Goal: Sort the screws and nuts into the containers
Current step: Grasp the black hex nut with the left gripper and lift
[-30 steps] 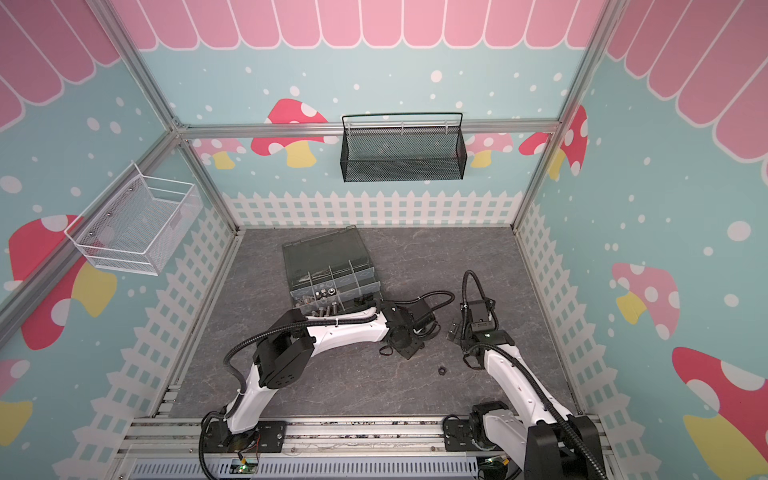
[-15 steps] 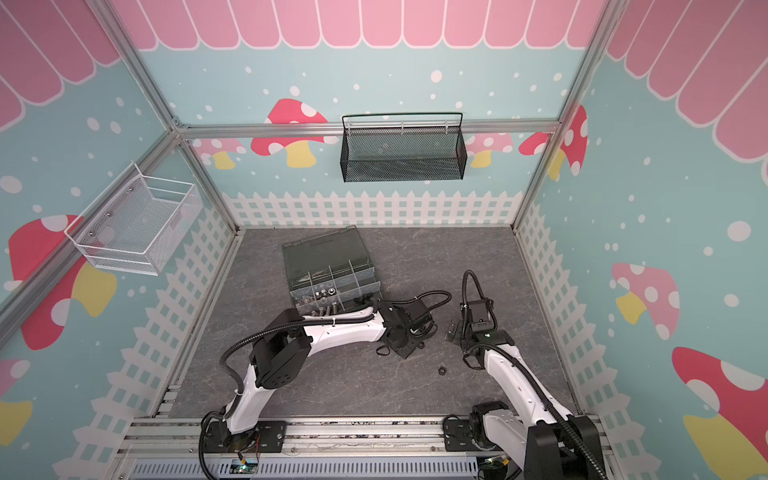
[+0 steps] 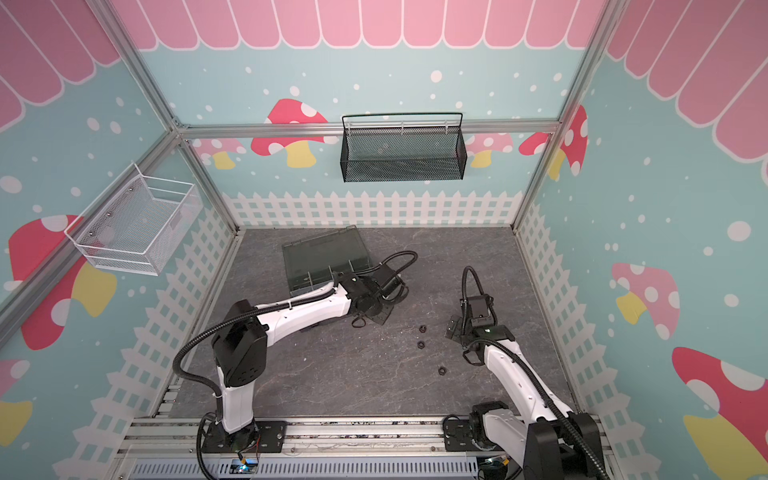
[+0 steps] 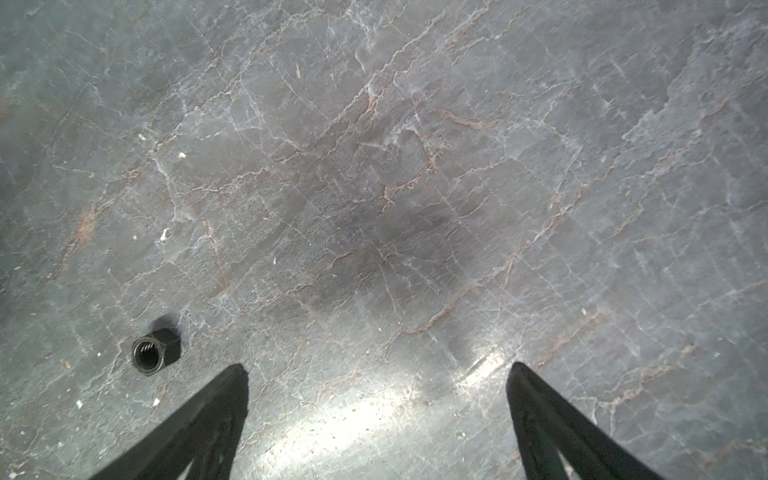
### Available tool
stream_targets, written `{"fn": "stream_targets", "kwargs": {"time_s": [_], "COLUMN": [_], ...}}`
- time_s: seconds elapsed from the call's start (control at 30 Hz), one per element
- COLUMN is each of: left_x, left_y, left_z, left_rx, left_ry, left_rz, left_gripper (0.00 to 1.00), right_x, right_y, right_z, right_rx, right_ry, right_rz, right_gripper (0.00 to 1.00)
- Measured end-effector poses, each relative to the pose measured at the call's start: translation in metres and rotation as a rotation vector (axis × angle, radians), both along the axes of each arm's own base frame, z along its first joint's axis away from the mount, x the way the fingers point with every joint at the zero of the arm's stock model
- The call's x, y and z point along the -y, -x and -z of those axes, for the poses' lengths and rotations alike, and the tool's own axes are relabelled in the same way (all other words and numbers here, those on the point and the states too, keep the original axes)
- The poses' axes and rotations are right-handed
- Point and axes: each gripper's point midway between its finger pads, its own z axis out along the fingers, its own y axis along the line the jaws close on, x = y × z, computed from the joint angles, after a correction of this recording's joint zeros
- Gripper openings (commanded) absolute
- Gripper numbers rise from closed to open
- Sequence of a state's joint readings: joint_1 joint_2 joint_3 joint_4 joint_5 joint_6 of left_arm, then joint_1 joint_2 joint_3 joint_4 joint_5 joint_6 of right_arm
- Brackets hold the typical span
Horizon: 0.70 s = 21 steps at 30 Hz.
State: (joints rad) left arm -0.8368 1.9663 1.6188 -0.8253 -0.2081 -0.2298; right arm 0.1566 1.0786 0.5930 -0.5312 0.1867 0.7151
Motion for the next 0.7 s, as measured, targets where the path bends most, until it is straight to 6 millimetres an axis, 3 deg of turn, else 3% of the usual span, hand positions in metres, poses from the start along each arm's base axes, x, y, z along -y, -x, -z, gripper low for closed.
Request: {"fn": "stream_targets", "kwargs": {"time_s": [0.4,0.6,0.7], "left_x": [-0.063,-0.085,-0.094], "left_y": [-0.075,-0.095,-0.102], "left_z": [-0.022,-0.009,0.004], "left_rx": [0.056,0.024,-0.008], "left_ry": [0.038,0.048,0.048], "left_rz": [-0.179,-0.237,-0.258], "left_gripper": [0.06,0.07,0.07], "right_x": [-0.007,-0.006,-0.004], "right_y": [-0.012,-0.015,-0.017], "right_z": [0.017,0.012,-0.002], "right_rx": [-0.119,-0.097,-0.022], "right_ry": [-0.005,0.004,0.014], "right_rz": [-0.018,-0.032,-0.034], "right_gripper": [0.98,0.98,0.98]}}
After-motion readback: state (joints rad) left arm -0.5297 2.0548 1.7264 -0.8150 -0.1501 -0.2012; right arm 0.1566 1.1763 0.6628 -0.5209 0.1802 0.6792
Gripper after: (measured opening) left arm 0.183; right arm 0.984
